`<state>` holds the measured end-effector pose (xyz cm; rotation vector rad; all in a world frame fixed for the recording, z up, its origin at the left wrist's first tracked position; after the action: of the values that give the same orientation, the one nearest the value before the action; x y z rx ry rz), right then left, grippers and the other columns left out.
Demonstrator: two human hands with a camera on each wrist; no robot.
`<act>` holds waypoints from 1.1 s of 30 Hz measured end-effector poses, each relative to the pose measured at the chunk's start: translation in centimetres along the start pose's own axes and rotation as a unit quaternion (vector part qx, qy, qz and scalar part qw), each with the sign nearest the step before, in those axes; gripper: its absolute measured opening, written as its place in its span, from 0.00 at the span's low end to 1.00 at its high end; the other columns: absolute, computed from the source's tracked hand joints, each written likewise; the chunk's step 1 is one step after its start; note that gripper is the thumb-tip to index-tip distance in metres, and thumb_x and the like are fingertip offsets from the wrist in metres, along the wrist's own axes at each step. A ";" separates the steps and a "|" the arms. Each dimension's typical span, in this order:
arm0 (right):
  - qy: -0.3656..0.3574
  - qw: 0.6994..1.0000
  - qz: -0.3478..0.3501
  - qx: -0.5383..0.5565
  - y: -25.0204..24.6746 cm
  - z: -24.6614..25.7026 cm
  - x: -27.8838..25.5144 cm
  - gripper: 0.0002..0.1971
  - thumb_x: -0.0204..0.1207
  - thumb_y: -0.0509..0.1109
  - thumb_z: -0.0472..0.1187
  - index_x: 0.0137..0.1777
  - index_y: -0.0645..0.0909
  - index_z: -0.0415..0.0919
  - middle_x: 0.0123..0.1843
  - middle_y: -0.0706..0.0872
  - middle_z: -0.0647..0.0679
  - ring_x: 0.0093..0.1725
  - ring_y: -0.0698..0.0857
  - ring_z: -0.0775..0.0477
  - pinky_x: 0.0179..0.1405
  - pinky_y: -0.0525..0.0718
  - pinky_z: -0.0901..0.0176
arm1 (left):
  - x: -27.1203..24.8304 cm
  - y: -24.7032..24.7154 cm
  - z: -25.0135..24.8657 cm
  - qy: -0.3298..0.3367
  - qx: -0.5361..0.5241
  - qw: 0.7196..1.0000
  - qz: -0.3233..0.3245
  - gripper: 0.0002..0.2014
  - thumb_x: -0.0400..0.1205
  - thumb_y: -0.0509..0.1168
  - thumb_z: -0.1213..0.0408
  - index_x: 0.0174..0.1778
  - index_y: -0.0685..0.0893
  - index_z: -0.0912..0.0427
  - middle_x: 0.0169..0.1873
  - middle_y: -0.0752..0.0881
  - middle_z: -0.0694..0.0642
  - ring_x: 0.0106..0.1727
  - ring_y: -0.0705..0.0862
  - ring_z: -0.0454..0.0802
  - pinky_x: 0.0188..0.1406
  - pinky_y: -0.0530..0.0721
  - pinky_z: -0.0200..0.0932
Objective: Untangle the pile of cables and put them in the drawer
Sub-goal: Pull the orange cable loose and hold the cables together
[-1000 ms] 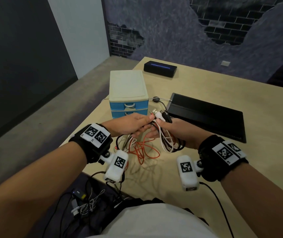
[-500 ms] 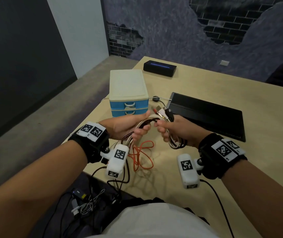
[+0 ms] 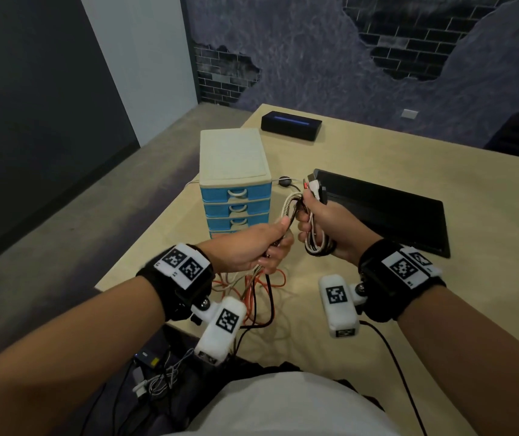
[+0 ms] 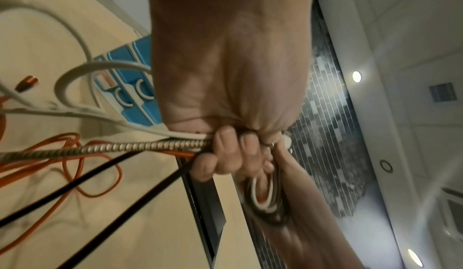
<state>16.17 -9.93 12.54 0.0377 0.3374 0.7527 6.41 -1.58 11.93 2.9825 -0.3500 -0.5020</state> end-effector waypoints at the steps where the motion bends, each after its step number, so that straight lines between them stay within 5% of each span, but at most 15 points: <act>1: 0.003 1.000 -0.007 -0.014 0.0 -0.1 -0.1 0.19 0.87 0.58 0.53 0.42 0.74 0.38 0.28 0.73 0.48 0.26 0.73 0.52 0.28 0.76 0.60 | 0.0 0.4 0.1 0.006 0.016 1.000 -0.008 0.23 0.88 0.40 0.46 0.33 0.66 0.56 0.25 0.61 0.50 0.21 0.58 0.44 0.21 0.67 0.35; 7: 0.023 0.997 -0.037 -0.057 0.5 -0.5 -0.8 0.29 0.80 0.63 0.63 0.52 0.82 0.33 0.39 0.83 0.38 0.41 0.84 0.41 0.45 0.81 0.52 | 0.6 1.3 -0.1 0.016 0.177 0.976 -0.122 0.22 0.89 0.43 0.49 0.33 0.68 0.56 0.22 0.68 0.53 0.17 0.64 0.45 0.18 0.65 0.37; 9: 0.014 0.997 -0.032 -0.073 0.7 -0.4 -1.0 0.25 0.77 0.67 0.64 0.40 0.79 0.39 0.31 0.77 0.43 0.33 0.80 0.45 0.36 0.78 0.56 | 0.6 1.4 -0.3 0.016 0.251 0.956 -0.153 0.23 0.89 0.44 0.50 0.33 0.70 0.57 0.22 0.71 0.53 0.19 0.68 0.47 0.19 0.68 0.36; 12: 0.012 0.995 -0.033 -0.089 1.0 -0.7 -0.9 0.23 0.72 0.76 0.57 0.29 0.68 0.46 0.23 0.69 0.49 0.23 0.73 0.51 0.28 0.72 0.59 | 1.0 1.7 -0.6 0.000 0.361 0.917 -0.172 0.16 0.89 0.48 0.64 0.48 0.80 0.67 0.33 0.79 0.61 0.34 0.77 0.58 0.33 0.69 0.45; 15: 0.020 0.996 -0.034 -0.085 1.2 -1.1 -0.7 0.19 0.70 0.81 0.47 0.33 0.71 0.46 0.25 0.72 0.48 0.26 0.75 0.51 0.31 0.74 0.60 | 1.3 2.5 -1.0 -0.015 0.462 0.867 -0.184 0.16 0.87 0.49 0.72 0.66 0.76 0.70 0.54 0.82 0.66 0.57 0.81 0.64 0.37 0.65 0.43; 17: 0.025 0.996 -0.036 -0.083 1.1 -1.2 -0.6 0.15 0.71 0.80 0.41 0.39 0.73 0.44 0.28 0.73 0.47 0.26 0.76 0.52 0.29 0.75 0.62 | 1.3 2.8 -1.2 -0.019 0.487 0.855 -0.177 0.16 0.88 0.49 0.68 0.66 0.76 0.71 0.43 0.80 0.58 0.61 0.80 0.64 0.34 0.68 0.41; 19: 0.017 0.995 -0.049 -0.091 0.8 -1.3 -0.5 0.13 0.75 0.76 0.41 0.39 0.72 0.43 0.29 0.72 0.46 0.22 0.75 0.54 0.22 0.73 0.66 | 1.6 2.7 -1.3 -0.017 0.466 0.868 -0.173 0.15 0.88 0.50 0.67 0.64 0.75 0.72 0.43 0.82 0.61 0.55 0.82 0.65 0.31 0.69 0.35; 21: -0.004 0.992 -0.054 -0.110 0.6 -0.9 -0.4 0.13 0.80 0.70 0.44 0.38 0.71 0.42 0.31 0.70 0.44 0.21 0.72 0.54 0.18 0.70 0.68 | 1.5 2.8 -1.6 -0.020 0.445 0.882 -0.153 0.17 0.88 0.52 0.61 0.65 0.73 0.71 0.49 0.82 0.67 0.48 0.83 0.62 0.38 0.77 0.43; 24: -0.021 0.987 -0.078 -0.141 0.1 -0.3 0.2 0.15 0.82 0.67 0.50 0.39 0.74 0.40 0.34 0.73 0.43 0.27 0.73 0.51 0.19 0.71 0.66 | 1.5 2.8 -2.1 -0.027 0.425 0.900 -0.094 0.18 0.88 0.53 0.55 0.61 0.73 0.69 0.41 0.84 0.65 0.35 0.83 0.56 0.36 0.82 0.47; 26: -0.021 0.987 -0.097 -0.127 -0.3 -0.2 0.6 0.18 0.81 0.68 0.52 0.35 0.75 0.41 0.32 0.76 0.45 0.30 0.75 0.49 0.26 0.74 0.60 | 1.6 2.4 -2.2 -0.039 0.411 0.909 -0.059 0.18 0.88 0.52 0.55 0.54 0.76 0.69 0.33 0.86 0.62 0.32 0.87 0.58 0.37 0.85 0.45; 29: -0.039 0.989 -0.120 -0.072 -0.2 -0.1 0.8 0.17 0.82 0.67 0.50 0.35 0.77 0.40 0.30 0.80 0.47 0.33 0.80 0.47 0.36 0.80 0.50 | 1.3 2.1 -2.5 -0.035 0.391 0.920 -0.022 0.22 0.89 0.52 0.55 0.37 0.82 0.63 0.30 0.90 0.59 0.33 0.88 0.49 0.32 0.78 0.27; 31: -0.050 0.990 -0.132 -0.003 0.2 0.1 0.6 0.16 0.84 0.66 0.47 0.37 0.79 0.38 0.33 0.83 0.46 0.38 0.86 0.46 0.45 0.86 0.48 | 0.8 2.5 -2.6 -0.032 0.397 0.917 0.014 0.24 0.89 0.52 0.58 0.38 0.85 0.68 0.30 0.89 0.64 0.25 0.83 0.35 0.27 0.72 0.19; 33: -0.059 0.987 -0.122 0.092 0.9 0.6 0.5 0.13 0.86 0.63 0.45 0.43 0.79 0.38 0.37 0.86 0.45 0.50 0.89 0.44 0.56 0.87 0.46 | 0.5 2.6 -1.8 -0.038 0.415 0.909 0.025 0.26 0.89 0.53 0.57 0.38 0.86 0.73 0.27 0.88 0.52 0.18 0.75 0.32 0.23 0.69 0.22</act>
<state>16.11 -8.85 13.14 0.2115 0.2924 0.4735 6.90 -4.14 13.81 3.7500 -0.8295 -0.5740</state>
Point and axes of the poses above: each hand's wrist, its own x-axis towards the middle knuckle, its own y-axis out of the palm, z = x × y, the point moved 5 cm from there along x, towards the middle knuckle
